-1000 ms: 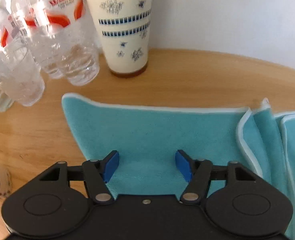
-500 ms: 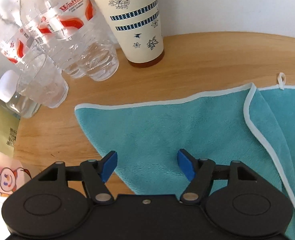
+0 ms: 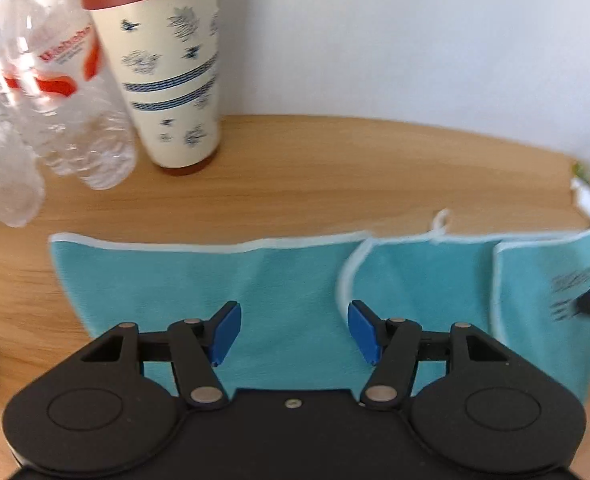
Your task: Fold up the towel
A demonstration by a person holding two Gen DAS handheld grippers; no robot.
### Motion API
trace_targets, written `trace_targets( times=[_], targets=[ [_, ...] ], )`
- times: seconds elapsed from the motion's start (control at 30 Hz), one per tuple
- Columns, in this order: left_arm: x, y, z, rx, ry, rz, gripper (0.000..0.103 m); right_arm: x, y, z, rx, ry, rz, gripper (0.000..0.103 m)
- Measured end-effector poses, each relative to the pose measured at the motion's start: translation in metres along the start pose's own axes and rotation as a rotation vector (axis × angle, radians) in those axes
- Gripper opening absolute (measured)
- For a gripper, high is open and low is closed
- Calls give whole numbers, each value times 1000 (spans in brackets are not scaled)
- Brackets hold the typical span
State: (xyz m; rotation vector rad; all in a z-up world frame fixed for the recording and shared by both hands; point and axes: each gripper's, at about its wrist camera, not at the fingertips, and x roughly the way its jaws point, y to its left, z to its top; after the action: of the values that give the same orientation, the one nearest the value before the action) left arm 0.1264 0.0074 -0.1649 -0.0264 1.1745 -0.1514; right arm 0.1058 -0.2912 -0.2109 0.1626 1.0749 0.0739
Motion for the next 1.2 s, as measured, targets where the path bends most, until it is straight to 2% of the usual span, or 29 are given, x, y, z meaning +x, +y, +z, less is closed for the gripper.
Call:
trace_targets(
  times=[0.1,0.13,0.17,0.2,0.3,0.43,0.6,0.77,0.93,1.07,1.13,1.2],
  targets=[
    [6,-4,1,-11,24,-30,59,5,4,-3,8,28,22,30],
    [8,-5,2,-14,32,-40,54,3,7,-5,4,32,26,30],
    [10,-6,2,-18,40,-51,35,2,10,-6,0,35,31,30],
    [12,-8,2,-21,47,-61,22,0,12,-8,-4,38,36,30],
    [18,-11,4,-32,71,-91,14,-1,15,-12,-15,50,49,30],
    [19,-16,4,-47,74,-116,13,1,15,-15,-23,56,48,30],
    [24,-4,11,-115,85,-148,10,-1,16,-17,-31,54,52,30],
    [33,-6,19,-126,97,-173,10,-1,16,-17,-41,52,52,30],
    [35,-25,21,-148,102,-264,14,-2,19,-18,-71,47,45,30],
    [35,-45,21,-90,95,-252,30,-2,22,-18,-100,47,38,30],
    [31,-41,19,-100,83,-273,34,-3,22,-18,-106,48,34,30],
    [28,-37,17,-108,69,-293,50,-6,21,-19,-100,40,32,30]
  ],
)
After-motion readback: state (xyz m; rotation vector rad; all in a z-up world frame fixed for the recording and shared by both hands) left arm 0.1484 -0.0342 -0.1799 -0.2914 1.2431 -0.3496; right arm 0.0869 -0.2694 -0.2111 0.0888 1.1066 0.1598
